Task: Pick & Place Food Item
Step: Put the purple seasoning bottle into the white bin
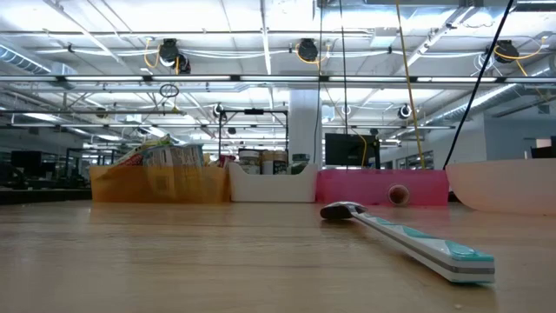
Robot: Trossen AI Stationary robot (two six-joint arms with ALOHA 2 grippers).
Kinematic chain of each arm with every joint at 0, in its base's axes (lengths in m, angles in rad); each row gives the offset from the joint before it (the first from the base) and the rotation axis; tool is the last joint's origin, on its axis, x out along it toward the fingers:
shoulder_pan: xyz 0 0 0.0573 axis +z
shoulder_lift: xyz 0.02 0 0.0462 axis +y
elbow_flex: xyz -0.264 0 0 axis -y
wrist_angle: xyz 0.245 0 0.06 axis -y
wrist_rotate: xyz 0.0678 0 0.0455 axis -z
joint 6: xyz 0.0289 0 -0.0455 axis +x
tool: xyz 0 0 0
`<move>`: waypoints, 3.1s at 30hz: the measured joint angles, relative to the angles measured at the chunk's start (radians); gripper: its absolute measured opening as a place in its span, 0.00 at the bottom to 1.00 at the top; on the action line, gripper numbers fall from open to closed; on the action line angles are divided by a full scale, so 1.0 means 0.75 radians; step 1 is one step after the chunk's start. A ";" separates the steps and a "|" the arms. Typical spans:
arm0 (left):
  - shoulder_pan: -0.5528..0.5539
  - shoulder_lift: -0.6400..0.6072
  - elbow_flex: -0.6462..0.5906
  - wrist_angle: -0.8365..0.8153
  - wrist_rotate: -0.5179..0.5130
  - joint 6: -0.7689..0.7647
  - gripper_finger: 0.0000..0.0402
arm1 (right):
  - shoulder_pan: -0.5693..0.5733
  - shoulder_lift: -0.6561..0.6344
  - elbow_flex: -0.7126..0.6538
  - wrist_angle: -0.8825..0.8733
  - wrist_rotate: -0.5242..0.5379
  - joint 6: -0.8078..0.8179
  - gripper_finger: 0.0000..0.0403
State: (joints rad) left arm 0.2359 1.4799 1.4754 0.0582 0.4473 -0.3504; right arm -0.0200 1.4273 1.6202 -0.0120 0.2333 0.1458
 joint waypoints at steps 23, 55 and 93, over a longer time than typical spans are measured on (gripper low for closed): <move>0.023 0.001 0.000 0.079 0.074 -0.016 0.49 | -0.071 -0.127 -0.001 -0.012 -0.063 -0.002 0.76; 0.186 -0.007 0.234 0.277 0.111 -0.011 0.51 | -0.100 -0.155 -0.359 0.710 -0.178 -0.008 0.76; 0.141 0.134 0.233 0.475 0.195 -0.169 0.52 | -0.102 -0.128 -0.426 0.919 -0.214 0.060 0.64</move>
State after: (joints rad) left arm 0.3416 1.5803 1.6505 0.4141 0.5938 -0.4770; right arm -0.0963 1.3315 1.3006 0.6773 0.0725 0.1908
